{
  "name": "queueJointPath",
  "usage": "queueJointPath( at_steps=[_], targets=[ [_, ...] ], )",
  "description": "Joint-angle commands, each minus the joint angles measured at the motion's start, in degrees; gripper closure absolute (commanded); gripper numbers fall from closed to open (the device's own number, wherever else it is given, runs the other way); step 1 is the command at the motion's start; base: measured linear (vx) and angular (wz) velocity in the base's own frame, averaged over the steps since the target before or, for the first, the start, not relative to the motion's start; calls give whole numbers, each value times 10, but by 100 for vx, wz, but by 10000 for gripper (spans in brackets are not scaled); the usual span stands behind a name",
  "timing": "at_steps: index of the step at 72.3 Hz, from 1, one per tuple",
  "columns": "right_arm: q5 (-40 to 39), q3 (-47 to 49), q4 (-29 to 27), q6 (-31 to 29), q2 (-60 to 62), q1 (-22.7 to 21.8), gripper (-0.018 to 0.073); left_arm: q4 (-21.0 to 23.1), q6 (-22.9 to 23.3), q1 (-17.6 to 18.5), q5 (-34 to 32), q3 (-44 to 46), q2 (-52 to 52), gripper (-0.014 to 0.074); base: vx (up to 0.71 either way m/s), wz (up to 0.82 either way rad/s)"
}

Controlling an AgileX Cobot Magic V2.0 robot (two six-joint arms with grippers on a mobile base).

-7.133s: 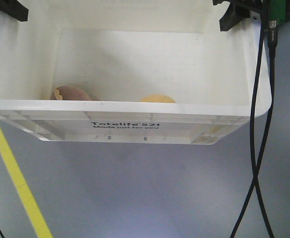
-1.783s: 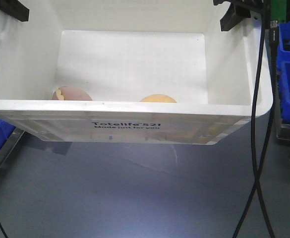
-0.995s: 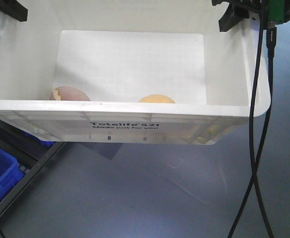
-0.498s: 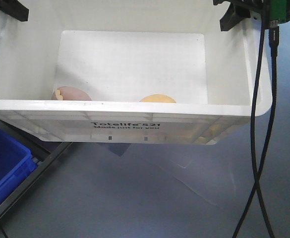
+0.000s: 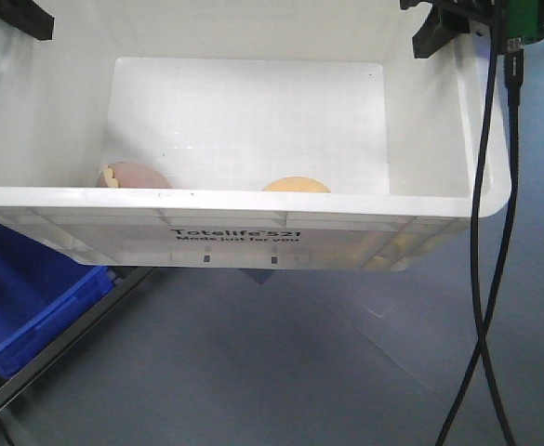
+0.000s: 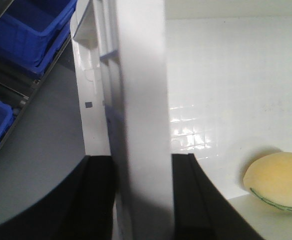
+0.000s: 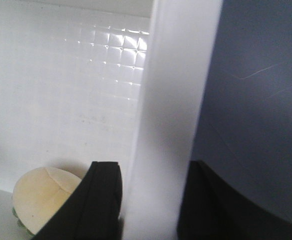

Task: Place moving items into box and shelve
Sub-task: 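Hold the tote steady with both grippers while the base turns to face the shelf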

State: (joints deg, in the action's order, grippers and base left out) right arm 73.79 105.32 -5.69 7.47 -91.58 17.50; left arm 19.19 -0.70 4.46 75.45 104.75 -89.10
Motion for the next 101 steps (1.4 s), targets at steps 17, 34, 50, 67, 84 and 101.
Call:
queueJointPath(
  at_steps=[17,34,50,67,84,101],
  targets=[
    [-3,25,-156,-8,27,19,564,215,-8,28,-39,25,32,596,-6,27],
    [-3,25,-156,-8,27,19,564,215,-8,28,-39,25,32,596,-5,24],
    [-3,25,-156,-8,27,19,564,215,-8,28,-39,25,32,596,-3,17],
    [-3,25,-156,-8,27,19,564,215,-8,28,-39,25,32,596,-1,19],
    [-3,25,-156,-8,27,19,564,215,-8,28,-39,25,32,596,0,30],
    [-3,25,-156,-8,27,19,564,215,-8,28,-39,25,32,596,2,36]
  ],
)
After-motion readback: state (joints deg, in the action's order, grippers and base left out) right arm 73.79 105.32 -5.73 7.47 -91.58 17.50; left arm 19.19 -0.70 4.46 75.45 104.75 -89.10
